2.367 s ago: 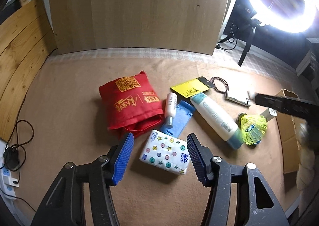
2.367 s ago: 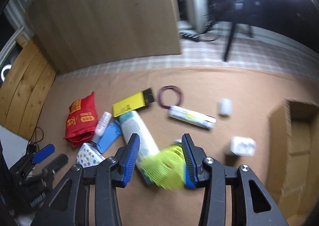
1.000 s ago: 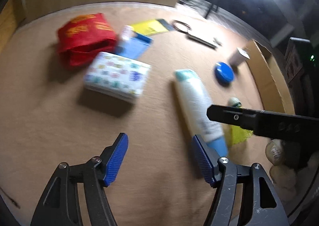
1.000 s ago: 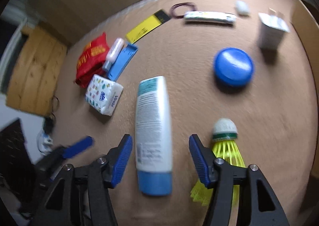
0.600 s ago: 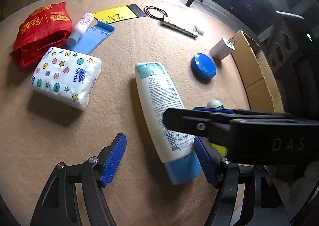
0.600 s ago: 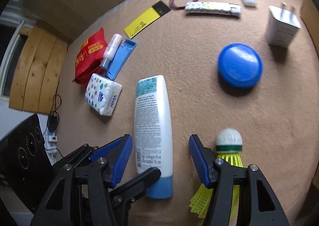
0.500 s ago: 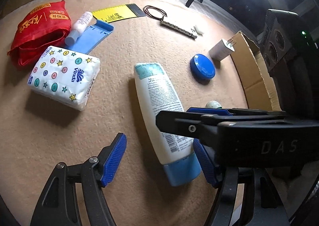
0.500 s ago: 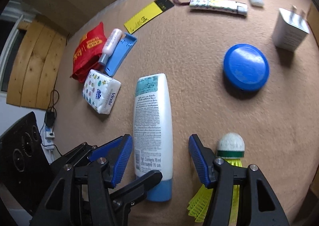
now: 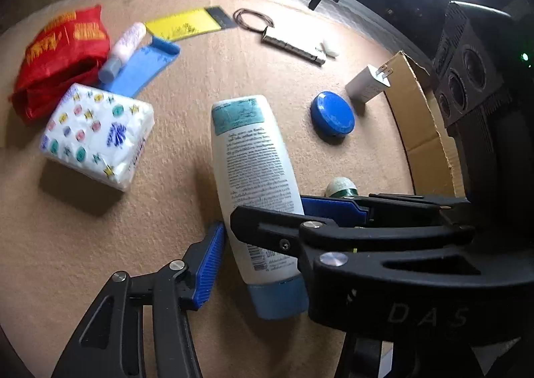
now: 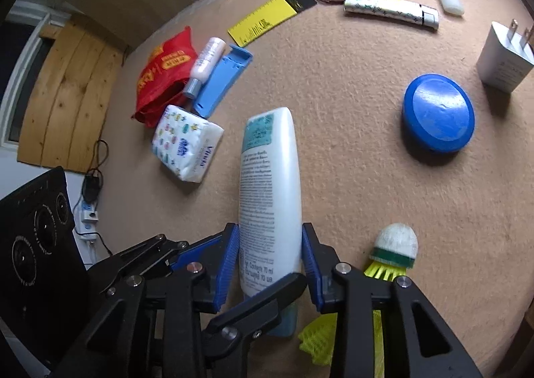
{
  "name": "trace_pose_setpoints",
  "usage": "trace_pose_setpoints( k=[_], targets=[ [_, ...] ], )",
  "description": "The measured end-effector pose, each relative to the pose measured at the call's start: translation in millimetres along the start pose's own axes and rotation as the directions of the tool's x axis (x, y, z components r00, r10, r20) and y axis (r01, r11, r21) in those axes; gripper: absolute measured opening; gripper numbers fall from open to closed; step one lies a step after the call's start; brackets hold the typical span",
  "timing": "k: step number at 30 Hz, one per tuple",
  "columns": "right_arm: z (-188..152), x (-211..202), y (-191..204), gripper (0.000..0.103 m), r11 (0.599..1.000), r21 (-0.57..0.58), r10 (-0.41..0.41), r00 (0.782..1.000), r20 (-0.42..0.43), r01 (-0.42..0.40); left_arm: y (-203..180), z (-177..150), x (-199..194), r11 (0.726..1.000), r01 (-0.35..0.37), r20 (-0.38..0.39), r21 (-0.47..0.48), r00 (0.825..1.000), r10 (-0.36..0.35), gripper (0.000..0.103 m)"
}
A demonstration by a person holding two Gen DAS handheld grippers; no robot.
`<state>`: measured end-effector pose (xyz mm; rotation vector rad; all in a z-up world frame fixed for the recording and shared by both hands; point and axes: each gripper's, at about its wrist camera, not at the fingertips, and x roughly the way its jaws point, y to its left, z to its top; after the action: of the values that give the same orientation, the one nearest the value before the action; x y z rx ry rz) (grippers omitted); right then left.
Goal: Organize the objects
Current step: 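Carry the lotion bottle with the right tool into the cardboard box and release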
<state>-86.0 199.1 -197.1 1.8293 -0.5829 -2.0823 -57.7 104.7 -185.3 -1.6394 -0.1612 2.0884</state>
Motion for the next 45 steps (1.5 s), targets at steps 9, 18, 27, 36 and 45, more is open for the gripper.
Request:
trace_pose_setpoints(
  k=[9, 18, 27, 36, 45],
  targets=[
    [4.3, -57.7, 4.6, 0.034, 0.998, -0.021, 0.057, 0.989, 0.134, -0.054, -34.4, 21.0, -41.3, 0.996, -0.033, 0.097, 0.079, 0.995, 0.025, 0.056],
    [20.8, -115.4, -17.4, 0.033, 0.995, -0.004, 0.095, 0.969, 0.229, -0.097, -90.9, 51.4, -56.5, 0.985, -0.032, 0.140, 0.169, 0.990, 0.008, 0.055],
    [9.9, -172.5, -87.0, 0.033, 0.996, 0.082, 0.018, 0.950, 0.312, -0.046, -182.2, 71.8, -21.5, 0.959, 0.032, 0.107, 0.280, 0.992, -0.065, 0.055],
    [-14.7, -211.4, -177.2, 0.033, 0.978, 0.208, -0.081, 0.938, 0.336, 0.010, -276.5, 74.4, 42.7, 0.930, 0.097, 0.030, 0.355, 0.993, -0.115, 0.054],
    [-31.0, -207.7, -230.9, 0.032, 0.961, 0.277, -0.099, 0.945, 0.311, 0.009, -318.2, 67.9, 81.7, 0.922, 0.088, -0.027, 0.377, 0.996, -0.084, 0.054]
  ],
)
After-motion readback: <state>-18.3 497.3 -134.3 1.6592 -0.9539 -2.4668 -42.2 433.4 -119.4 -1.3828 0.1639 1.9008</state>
